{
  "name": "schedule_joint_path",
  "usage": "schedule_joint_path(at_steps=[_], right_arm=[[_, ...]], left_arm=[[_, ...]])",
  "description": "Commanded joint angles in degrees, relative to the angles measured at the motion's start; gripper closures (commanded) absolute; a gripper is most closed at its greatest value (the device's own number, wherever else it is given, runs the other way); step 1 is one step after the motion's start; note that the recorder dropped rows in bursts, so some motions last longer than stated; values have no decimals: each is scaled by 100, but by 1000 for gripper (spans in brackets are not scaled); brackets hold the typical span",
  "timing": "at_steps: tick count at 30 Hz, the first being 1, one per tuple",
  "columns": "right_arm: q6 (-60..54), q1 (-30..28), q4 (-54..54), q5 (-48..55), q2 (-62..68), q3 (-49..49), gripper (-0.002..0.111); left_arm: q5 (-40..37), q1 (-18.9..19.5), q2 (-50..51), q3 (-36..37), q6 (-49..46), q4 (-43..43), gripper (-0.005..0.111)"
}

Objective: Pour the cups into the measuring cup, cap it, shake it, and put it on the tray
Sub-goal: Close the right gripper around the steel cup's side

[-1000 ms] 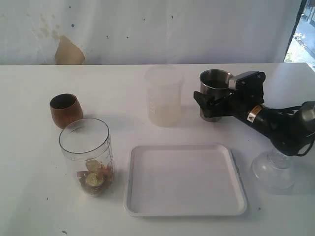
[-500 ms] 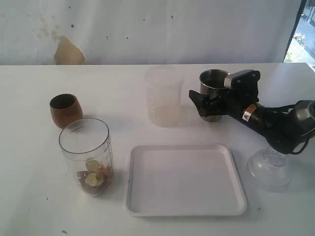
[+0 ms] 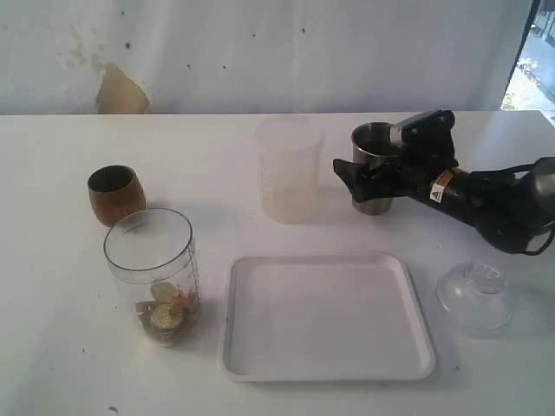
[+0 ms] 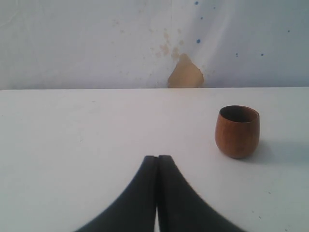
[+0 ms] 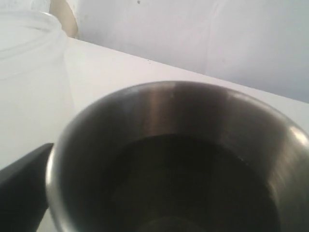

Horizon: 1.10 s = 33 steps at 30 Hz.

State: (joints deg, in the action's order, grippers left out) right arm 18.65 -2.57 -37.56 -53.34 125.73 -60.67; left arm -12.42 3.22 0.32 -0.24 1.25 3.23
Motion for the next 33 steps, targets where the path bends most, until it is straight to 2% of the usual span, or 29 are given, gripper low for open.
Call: schedule_joint_path(at_steps=[1,8,13,33], right_arm=[[-157,-146,-43,109,14,4,4],[-359,-251,-74,-12,197,4,4],[-389,-251,67,-454,369,4,4],[-324,-251,180,-751,408,4,4]], left_arm=[[73,-35,-32,24,0,23,107],[73,-35,-32,24,0,23,107],[73,-35,-32,24,0,23,107],[73,-35,-32,24,0,23,107]])
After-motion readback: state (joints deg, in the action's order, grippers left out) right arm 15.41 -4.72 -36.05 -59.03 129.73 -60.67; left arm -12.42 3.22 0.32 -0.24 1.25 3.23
